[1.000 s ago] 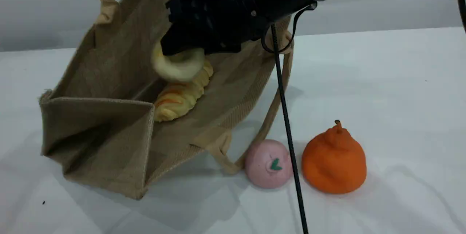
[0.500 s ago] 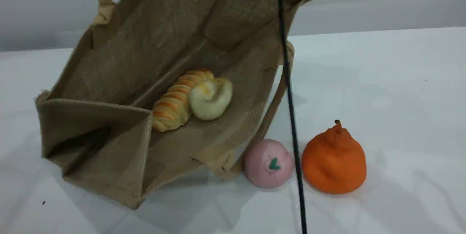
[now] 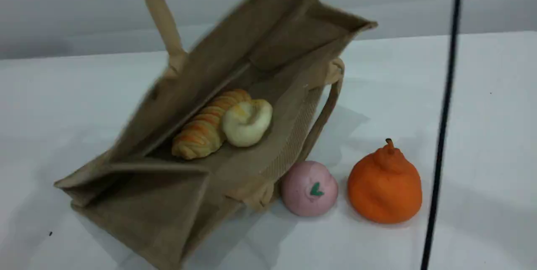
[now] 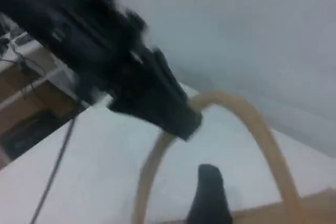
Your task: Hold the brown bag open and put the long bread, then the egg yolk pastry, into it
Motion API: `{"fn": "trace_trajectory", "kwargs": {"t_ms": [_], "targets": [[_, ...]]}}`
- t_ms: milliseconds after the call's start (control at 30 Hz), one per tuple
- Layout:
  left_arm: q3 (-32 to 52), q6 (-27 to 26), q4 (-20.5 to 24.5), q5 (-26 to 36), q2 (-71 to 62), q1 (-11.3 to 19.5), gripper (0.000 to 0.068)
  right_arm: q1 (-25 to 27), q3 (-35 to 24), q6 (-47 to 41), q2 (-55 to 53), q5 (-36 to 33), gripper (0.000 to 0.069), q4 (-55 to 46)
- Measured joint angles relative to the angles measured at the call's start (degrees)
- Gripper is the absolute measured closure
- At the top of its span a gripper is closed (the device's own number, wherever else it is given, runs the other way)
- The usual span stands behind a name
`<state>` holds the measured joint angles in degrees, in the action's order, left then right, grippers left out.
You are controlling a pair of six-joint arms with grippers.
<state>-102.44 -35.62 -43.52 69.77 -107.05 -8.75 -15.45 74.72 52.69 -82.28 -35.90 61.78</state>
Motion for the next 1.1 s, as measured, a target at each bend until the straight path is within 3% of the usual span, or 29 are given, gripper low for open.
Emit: {"fn": "trace_trajectory", "kwargs": {"t_ms": [300,533,667,933,1100], "targets": [[0.1,-0.1,0.0,0.1,-6.2,-1.1,0.0562,2.4,0.0,-15.3,8.4,-8.4,0.0211,-14.8],[0.1,-0.1,-0.2,0.0,-6.3,-1.1,0.0332,2.4,0.0,-27.7,15.6,-14.2,0.0211,-29.7],[0.1,-0.1,-0.1,0.1,-6.2,-1.1,0.0246,2.4,0.0,-33.1,20.2,-18.3,0.0211,-36.9],[0.1,0.7,5.3,0.3,1.0,-1.1,0.0232,2.4,0.0,-43.2,28.8,-32.0,0.0211,-50.6],[0.1,4.9,11.3,0.5,8.5,-1.1,0.0232,2.4,-1.7,-51.0,34.1,-34.1,0.0211,-60.9]]}}
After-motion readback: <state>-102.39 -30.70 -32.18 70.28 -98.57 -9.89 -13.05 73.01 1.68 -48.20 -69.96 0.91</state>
